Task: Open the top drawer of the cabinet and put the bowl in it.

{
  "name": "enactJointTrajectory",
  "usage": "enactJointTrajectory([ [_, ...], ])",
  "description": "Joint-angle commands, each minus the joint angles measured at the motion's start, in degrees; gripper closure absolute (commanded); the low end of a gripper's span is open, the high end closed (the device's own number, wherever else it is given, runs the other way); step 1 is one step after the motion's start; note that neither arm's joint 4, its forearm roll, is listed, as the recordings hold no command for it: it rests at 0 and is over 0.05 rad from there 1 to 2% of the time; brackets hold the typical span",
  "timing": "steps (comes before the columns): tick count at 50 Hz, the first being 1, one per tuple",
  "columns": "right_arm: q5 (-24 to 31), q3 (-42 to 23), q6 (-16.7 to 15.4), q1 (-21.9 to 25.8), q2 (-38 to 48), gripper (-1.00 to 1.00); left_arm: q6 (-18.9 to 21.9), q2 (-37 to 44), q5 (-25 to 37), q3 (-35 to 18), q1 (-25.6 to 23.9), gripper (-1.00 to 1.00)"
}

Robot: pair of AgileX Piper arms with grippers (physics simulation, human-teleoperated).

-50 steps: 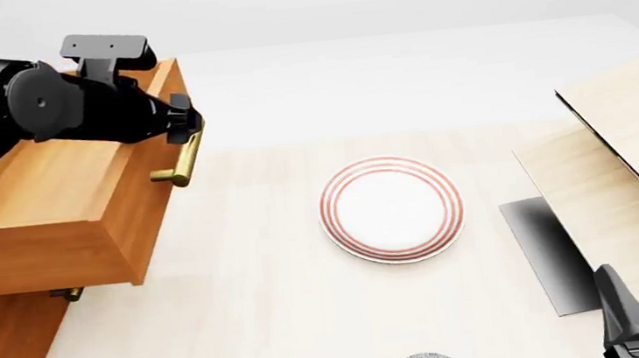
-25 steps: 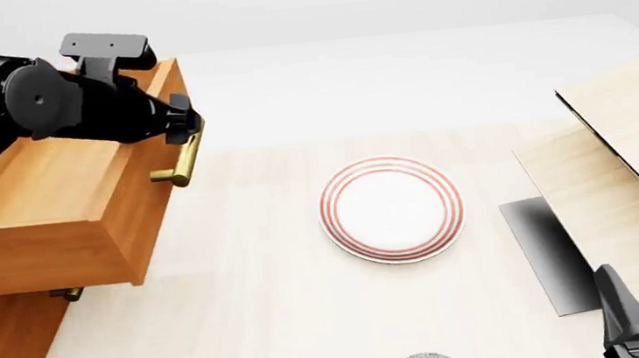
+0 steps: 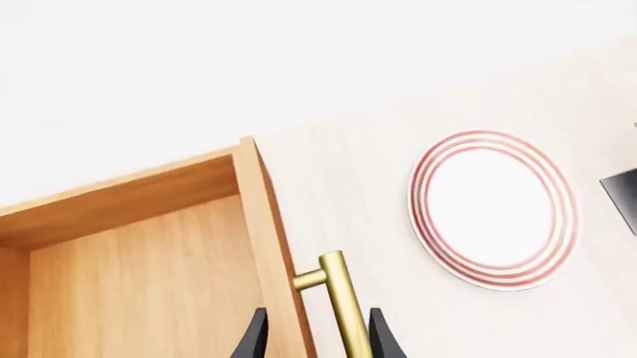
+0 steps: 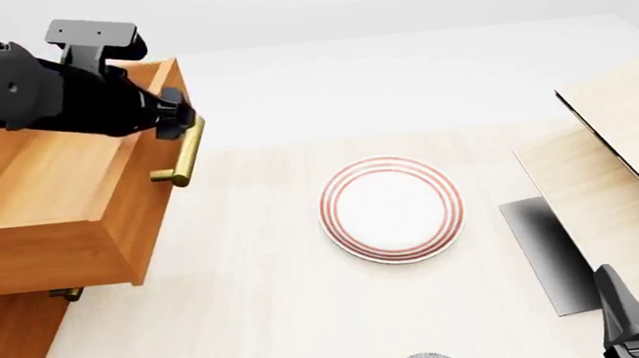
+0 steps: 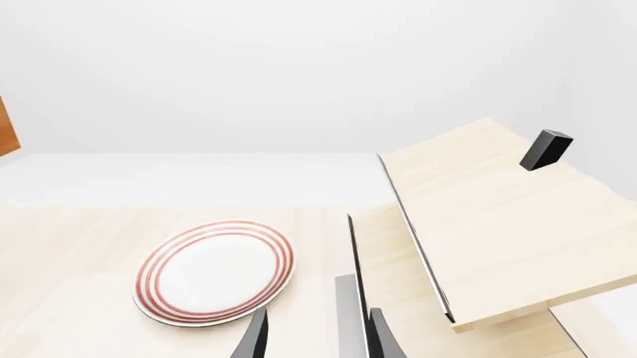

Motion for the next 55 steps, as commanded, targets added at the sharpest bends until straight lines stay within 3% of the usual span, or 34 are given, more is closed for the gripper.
enactJointTrajectory([
  [1, 0.0, 0.0, 0.0, 0.0, -0.1, -1.0, 1.9, -2.3, 1.1, -1.2, -1.2, -1.0],
  [28, 0.0, 0.0, 0.0, 0.0, -0.1, -1.0, 4.0, -8.4, 5.0, -1.5, -0.8, -1.0],
  [55, 0.0, 0.0, 0.0, 0.0, -0.1, -1.0, 10.0, -15.4, 5.0, 1.1, -4.8, -1.0],
])
